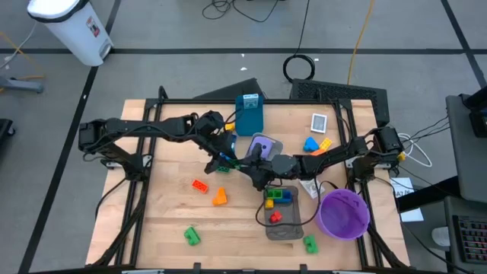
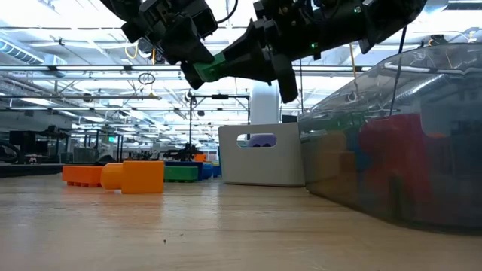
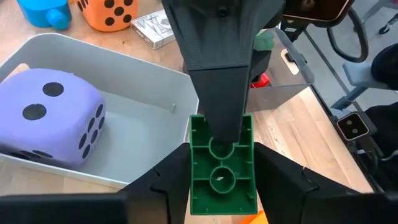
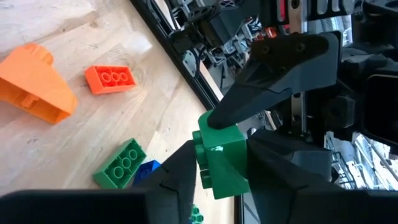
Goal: Pick & Place Toys
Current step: Put the dark green game piece into the black bin
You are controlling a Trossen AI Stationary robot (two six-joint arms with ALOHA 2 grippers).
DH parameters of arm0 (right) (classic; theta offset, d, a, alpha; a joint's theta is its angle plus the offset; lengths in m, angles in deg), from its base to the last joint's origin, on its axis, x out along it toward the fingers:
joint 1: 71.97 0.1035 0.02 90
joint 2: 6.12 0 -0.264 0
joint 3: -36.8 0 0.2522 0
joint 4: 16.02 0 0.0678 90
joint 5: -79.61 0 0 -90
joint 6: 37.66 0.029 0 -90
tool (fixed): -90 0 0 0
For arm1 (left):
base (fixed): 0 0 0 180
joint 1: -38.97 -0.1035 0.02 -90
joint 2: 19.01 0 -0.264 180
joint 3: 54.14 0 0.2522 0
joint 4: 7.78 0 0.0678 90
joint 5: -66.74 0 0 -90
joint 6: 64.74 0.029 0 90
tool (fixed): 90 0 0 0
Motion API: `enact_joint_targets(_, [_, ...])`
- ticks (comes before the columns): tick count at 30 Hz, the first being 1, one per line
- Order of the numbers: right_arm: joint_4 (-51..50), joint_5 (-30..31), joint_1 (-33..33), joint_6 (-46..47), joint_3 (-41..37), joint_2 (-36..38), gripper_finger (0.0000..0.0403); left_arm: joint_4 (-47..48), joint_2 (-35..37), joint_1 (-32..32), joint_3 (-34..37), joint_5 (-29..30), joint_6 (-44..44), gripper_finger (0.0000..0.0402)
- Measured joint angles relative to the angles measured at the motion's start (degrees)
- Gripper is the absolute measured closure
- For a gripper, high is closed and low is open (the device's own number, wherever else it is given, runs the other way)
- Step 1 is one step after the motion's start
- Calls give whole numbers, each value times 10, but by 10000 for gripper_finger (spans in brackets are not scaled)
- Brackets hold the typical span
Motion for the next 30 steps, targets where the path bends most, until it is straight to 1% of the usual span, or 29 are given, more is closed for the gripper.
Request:
enact_joint_targets(2, [0, -2, 0, -5, 0, 0, 306, 1, 0, 0, 0, -1, -4, 250])
enact_joint_targets(5, [0, -2, 0, -7, 0, 0, 308, 1, 0, -1, 0, -1, -9, 244])
enact_joint_targets(7, [2, 1, 0, 4, 0, 0, 308, -1, 0, -1, 0, 2, -11, 225])
enact_joint_targets(11, [14, 2, 0, 14, 0, 0, 308, -7, 0, -1, 0, 5, -6, 174])
enact_joint_targets(15, [14, 4, 1, 19, 0, 0, 308, -16, 0, -1, 0, 8, 20, 131])
enact_joint_targets(19, [9, 10, 2, 39, 0, 0, 308, -9, 17, -8, 0, 47, 49, 105])
enact_joint_targets(21, [5, 35, 5, 42, 0, 0, 308, -4, 36, -15, 0, 81, 55, 98])
enact_joint_targets(23, [-4, 74, 11, 36, 0, 0, 308, 4, 58, -22, 0, 110, 63, 95])
enact_joint_targets(26, [-38, 130, 25, 33, 0, 14, 308, 28, 101, -31, 0, 133, 72, 94])
enact_joint_targets(28, [-61, 149, 32, 48, 0, 35, 308, 54, 132, -38, 0, 142, 78, 94])
enact_joint_targets(30, [-88, 156, 36, 91, 0, 62, 308, 84, 166, -44, 0, 157, 84, 94])
